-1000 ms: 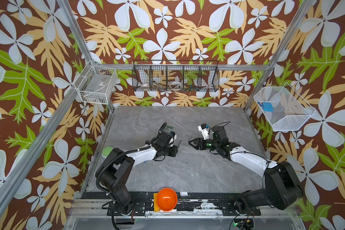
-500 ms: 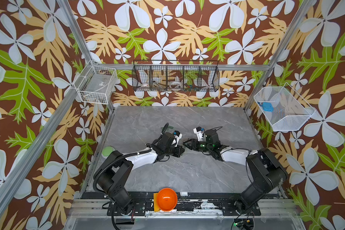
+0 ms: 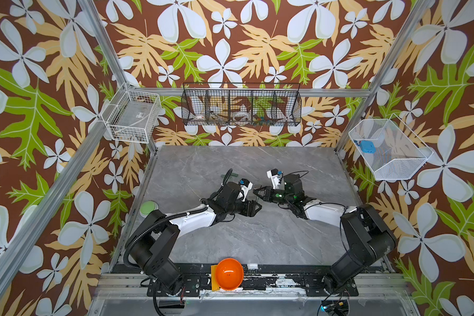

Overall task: Insert the pens into the pen caps
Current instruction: 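Hold the green pen upright with the left gripper while the right gripper moves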

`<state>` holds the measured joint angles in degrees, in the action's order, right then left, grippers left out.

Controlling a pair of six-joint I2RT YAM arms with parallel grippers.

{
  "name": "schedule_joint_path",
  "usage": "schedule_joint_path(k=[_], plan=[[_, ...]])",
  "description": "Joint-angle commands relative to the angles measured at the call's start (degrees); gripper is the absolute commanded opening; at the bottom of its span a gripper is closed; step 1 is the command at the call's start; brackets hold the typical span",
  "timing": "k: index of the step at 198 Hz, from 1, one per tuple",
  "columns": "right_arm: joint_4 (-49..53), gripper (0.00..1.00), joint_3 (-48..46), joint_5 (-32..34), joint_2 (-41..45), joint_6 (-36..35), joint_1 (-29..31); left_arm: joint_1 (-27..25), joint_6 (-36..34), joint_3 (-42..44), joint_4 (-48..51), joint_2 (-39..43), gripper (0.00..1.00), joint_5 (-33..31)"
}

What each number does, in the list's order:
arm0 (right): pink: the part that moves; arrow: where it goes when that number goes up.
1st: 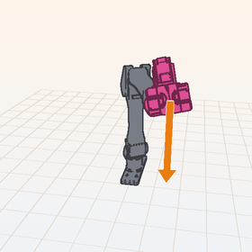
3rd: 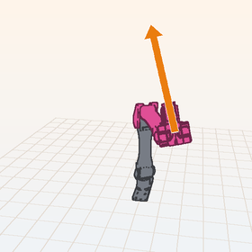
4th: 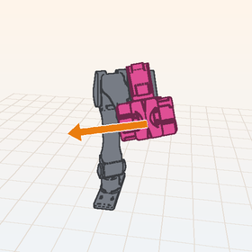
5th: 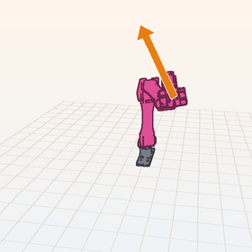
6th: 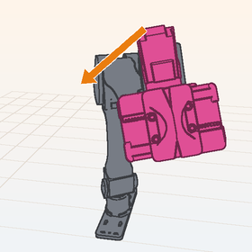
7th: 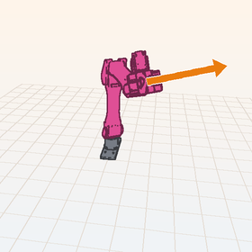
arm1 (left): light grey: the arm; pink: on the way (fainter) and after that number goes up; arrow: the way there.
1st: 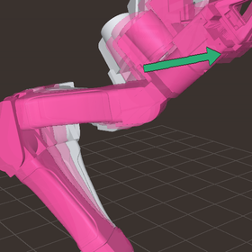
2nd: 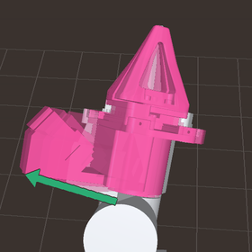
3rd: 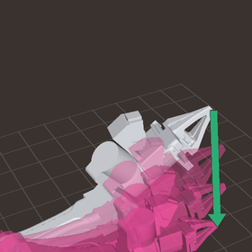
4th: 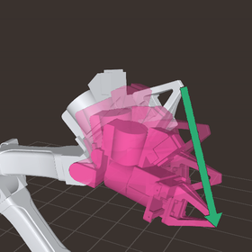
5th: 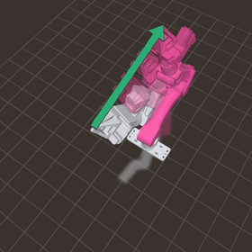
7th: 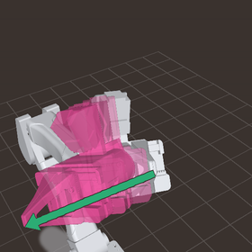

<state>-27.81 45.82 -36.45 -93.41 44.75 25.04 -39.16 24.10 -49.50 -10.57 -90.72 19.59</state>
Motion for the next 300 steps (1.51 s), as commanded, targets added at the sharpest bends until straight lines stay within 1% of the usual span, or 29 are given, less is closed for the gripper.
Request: schedule_joint_path(k=[1,23,46,76,113,122,139,157,201,222,226,240,256,281,290,300], plan=[[0.8,0.0,-0.2,-0.6,1.4,-2.0,-0.1,1.4,2.8,0.7,-4.2,0.9,0.75,2.9],[-1.4,0.0,-1.2,-2.0,1.8,-1.1,-0.1,2.8,5.2,2.2,-7.7,1.4,0.76,5.8],[-5.2,0.0,-2.2,-3.0,2.1,0.1,0.0,2.8,5.2,1.5,-7.6,0.3,0.76,7.8],[-6.9,0.0,-1.9,-2.7,2.4,0.1,0.7,2.8,5.6,1.5,-8.1,-0.8,0.76,9.9],[-10.8,0.0,-2.5,-2.2,1.8,1.5,1.2,2.8,5.5,1.2,-8.1,-1.7,0.69,11.3],[-11.6,0.0,-2.5,-2.1,1.5,1.9,1.3,2.8,5.4,1.2,-7.9,-1.7,0.65,11.3],[-12.5,0.0,-2.5,-1.8,1.2,2.2,1.4,2.8,5.2,0.8,-7.7,-1.6,0.54,11.5],[-12.6,0.0,-2.3,-1.8,1.0,2.0,1.5,2.8,5.0,0.9,-7.3,-1.5,0.47,11.2],[-13.2,0.0,-2.4,-1.3,0.8,1.7,2.0,2.8,5.0,0.5,-6.9,-1.4,0.43,10.9],[-13.4,0.0,-2.5,-1.1,0.9,1.4,2.4,2.8,4.9,0.2,-6.6,-1.4,0.37,10.7],[-13.4,0.0,-2.6,-1.0,0.9,1.3,2.4,2.8,4.8,0.1,-6.5,-1.4,0.33,10.6],[-13.0,0.0,-2.6,-0.7,1.2,0.6,2.6,2.8,4.6,0.0,-6.0,-1.3,0.18,10.2],[-11.9,0.0,-2.5,0.0,2.0,-0.8,2.9,2.8,4.2,-0.2,-5.3,-1.3,0.08,9.8],[-7.9,0.0,-1.5,1.5,3.6,-4.9,3.6,2.9,3.7,-0.8,-4.2,-1.3,0.02,8.7],[-6.6,0.0,-1.1,1.9,4.2,-6.3,3.9,2.9,3.3,-1.2,-3.2,-1.3,0.03,8.2],[-5.2,0.0,-0.6,2.3,4.8,-7.6,4.1,2.9,3.1,-1.3,-2.8,-1.2,0.07,7.7]])
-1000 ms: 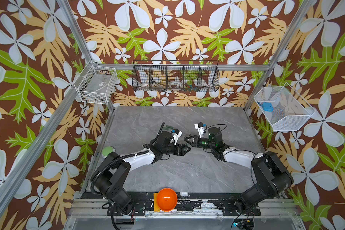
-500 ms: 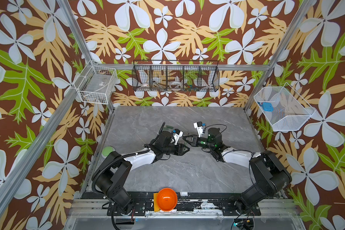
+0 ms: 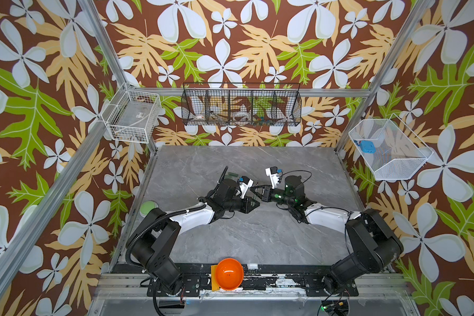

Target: Insert the pens into the pen caps

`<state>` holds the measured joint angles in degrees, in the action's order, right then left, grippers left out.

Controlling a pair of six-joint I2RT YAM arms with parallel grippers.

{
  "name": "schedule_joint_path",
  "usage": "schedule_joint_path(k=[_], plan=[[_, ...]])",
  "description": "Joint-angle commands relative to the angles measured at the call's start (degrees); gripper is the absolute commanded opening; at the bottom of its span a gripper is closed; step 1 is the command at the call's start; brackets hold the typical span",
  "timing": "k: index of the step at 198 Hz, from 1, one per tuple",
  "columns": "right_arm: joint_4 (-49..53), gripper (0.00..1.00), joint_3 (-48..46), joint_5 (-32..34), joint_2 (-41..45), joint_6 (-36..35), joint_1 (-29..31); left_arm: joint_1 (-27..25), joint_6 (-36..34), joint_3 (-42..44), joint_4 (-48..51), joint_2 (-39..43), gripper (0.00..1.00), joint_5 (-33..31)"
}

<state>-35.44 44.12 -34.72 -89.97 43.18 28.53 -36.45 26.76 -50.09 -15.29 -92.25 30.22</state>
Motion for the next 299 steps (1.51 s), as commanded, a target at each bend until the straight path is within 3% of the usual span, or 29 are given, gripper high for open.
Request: schedule_joint_path(k=[1,43,53,65,80,91,106,118,141,168,211,263,299], plan=[[2.6,0.0,1.1,0.6,1.5,-6.2,0.6,0.2,0.4,-0.7,1.9,0.3,0.08,-3.0],[2.6,0.0,1.3,0.4,1.5,-6.5,0.9,0.3,0.8,-0.4,0.4,1.2,0.23,-1.1],[1.1,0.0,0.8,0.4,1.5,-5.7,0.9,0.3,1.3,-0.1,-0.7,1.6,0.21,-0.4],[-0.6,0.01,0.5,0.1,1.3,-4.6,0.8,0.3,1.8,0.5,-1.9,2.0,0.11,0.2],[-1.6,0.09,0.2,-0.1,1.3,-3.9,0.8,0.3,1.9,1.1,-2.4,2.6,0.0,0.1],[-1.4,0.13,0.4,0.0,1.7,-4.1,0.8,0.3,1.6,1.5,-2.0,3.2,0.0,-0.7],[2.4,0.34,1.8,1.1,2.7,-6.1,0.9,0.3,0.6,1.9,-0.3,4.2,0.0,-3.0],[7.2,0.45,4.3,2.9,3.8,-8.9,0.7,0.5,-0.6,1.8,2.5,5.0,0.0,-6.0],[18.8,0.54,13.0,7.1,3.0,-16.3,0.4,1.8,-2.0,2.2,8.5,7.5,0.0,-12.3],[34.5,0.57,28.7,13.2,-6.4,-26.1,0.3,5.4,-2.1,4.4,14.6,14.3,0.0,-21.4],[46.1,0.58,52.3,17.6,-27.7,-33.6,0.3,7.1,-7.4,4.8,23.9,27.7,0.0,-33.0],[61.0,0.59,82.8,21.9,-51.5,-39.8,1.5,7.4,-8.3,8.1,23.2,35.5,0.0,-34.2],[62.9,0.61,91.1,21.7,-59.7,-39.9,1.6,7.7,-8.3,8.9,23.5,35.3,0.0,-34.7]])
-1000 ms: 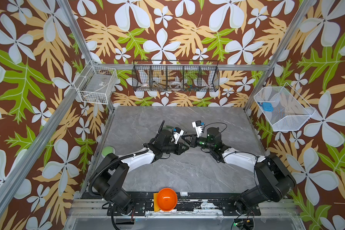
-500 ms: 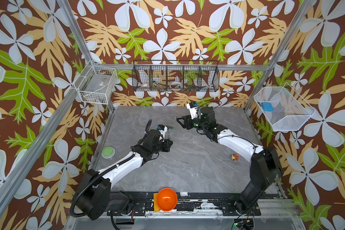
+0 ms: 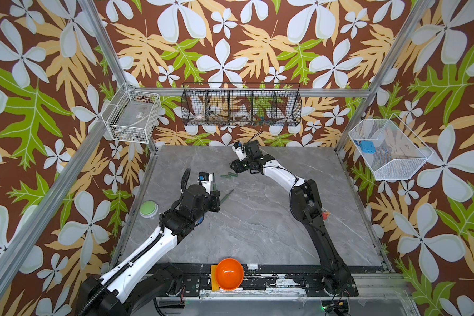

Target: Insert the pens into the pen caps

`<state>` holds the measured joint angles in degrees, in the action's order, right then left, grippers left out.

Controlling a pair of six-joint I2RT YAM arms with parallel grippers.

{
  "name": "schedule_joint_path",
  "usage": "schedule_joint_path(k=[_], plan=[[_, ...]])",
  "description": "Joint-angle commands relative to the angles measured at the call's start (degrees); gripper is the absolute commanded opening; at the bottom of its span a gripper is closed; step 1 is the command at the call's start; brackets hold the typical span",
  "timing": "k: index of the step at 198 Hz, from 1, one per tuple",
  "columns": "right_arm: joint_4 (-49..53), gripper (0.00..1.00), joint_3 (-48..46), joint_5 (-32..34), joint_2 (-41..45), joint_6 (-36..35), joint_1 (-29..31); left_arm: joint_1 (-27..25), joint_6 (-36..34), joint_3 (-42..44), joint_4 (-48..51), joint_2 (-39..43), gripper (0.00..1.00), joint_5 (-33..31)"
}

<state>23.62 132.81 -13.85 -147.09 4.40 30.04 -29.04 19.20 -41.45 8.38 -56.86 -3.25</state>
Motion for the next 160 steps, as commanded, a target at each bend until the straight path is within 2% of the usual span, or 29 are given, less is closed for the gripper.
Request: schedule_joint_path(k=[1,51,82,102,134,160], plan=[[3.7,0.61,2.4,0.8,-2.6,-1.1,0.2,0.3,-0.7,0.3,-0.2,-0.2,0.0,-1.2],[2.4,0.62,2.0,-0.5,-5.4,0.1,1.6,0.5,-0.6,0.6,-1.1,-1.8,0.0,-0.1],[2.7,0.6,1.9,1.9,-6.9,1.2,2.0,0.6,-0.8,0.8,-1.1,-2.5,0.0,-0.1],[1.9,0.57,1.3,2.3,-7.1,1.7,2.0,0.6,-0.7,1.2,-1.1,-2.1,0.0,0.0],[2.2,0.42,1.3,2.7,-6.6,2.1,2.0,0.6,-0.7,2.0,-1.4,-1.6,0.0,-0.1],[2.7,0.39,-2.2,3.8,-4.0,1.4,2.0,0.7,-0.7,2.3,-1.7,-1.8,0.0,0.3]])
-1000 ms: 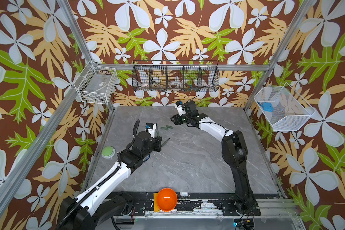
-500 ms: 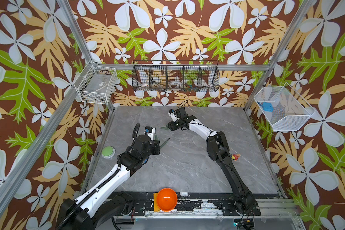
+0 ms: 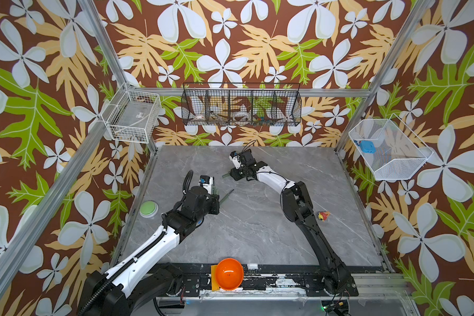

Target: Insert the pens into the pen caps

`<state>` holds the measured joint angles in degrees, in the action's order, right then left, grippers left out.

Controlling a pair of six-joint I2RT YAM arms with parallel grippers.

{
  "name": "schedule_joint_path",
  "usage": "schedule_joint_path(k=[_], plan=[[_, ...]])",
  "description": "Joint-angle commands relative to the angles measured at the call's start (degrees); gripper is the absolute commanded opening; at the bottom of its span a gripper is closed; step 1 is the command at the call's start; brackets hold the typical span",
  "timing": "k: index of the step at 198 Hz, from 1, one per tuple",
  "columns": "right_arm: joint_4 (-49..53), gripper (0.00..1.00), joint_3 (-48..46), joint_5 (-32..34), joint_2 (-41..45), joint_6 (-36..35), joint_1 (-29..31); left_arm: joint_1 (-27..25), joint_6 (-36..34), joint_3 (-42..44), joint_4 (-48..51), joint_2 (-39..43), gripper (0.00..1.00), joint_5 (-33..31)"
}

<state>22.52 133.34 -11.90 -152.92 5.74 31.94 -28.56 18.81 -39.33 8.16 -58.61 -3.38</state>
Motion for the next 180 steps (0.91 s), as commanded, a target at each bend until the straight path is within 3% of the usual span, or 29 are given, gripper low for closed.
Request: schedule_joint_path(k=[1,49,82,94,107,120,180], plan=[[3.7,0.39,-3.0,1.9,2.0,0.1,0.1,0.3,-0.3,0.1,-1.5,0.0,0.0,0.5],[2.7,0.26,-15.5,2.3,10.1,-0.6,0.1,0.3,-0.5,0.3,-2.0,0.0,0.0,1.6],[1.4,0.08,-23.0,2.4,15.5,-0.4,0.1,0.3,-0.3,0.7,-2.7,0.1,0.0,2.5],[0.3,0.12,-25.5,2.2,17.3,0.2,0.1,0.2,-0.1,0.9,-2.8,0.3,0.0,2.8],[-0.9,0.3,-27.4,1.7,18.8,0.7,0.1,0.3,-0.1,1.1,-2.9,0.6,0.0,2.8],[-2.3,0.4,-28.1,1.7,19.5,1.2,0.1,0.3,-0.2,1.3,-2.9,0.9,0.0,2.8],[0.7,0.48,-16.6,6.2,11.3,0.8,3.5,0.3,0.1,1.5,-3.0,1.1,0.0,3.1]])
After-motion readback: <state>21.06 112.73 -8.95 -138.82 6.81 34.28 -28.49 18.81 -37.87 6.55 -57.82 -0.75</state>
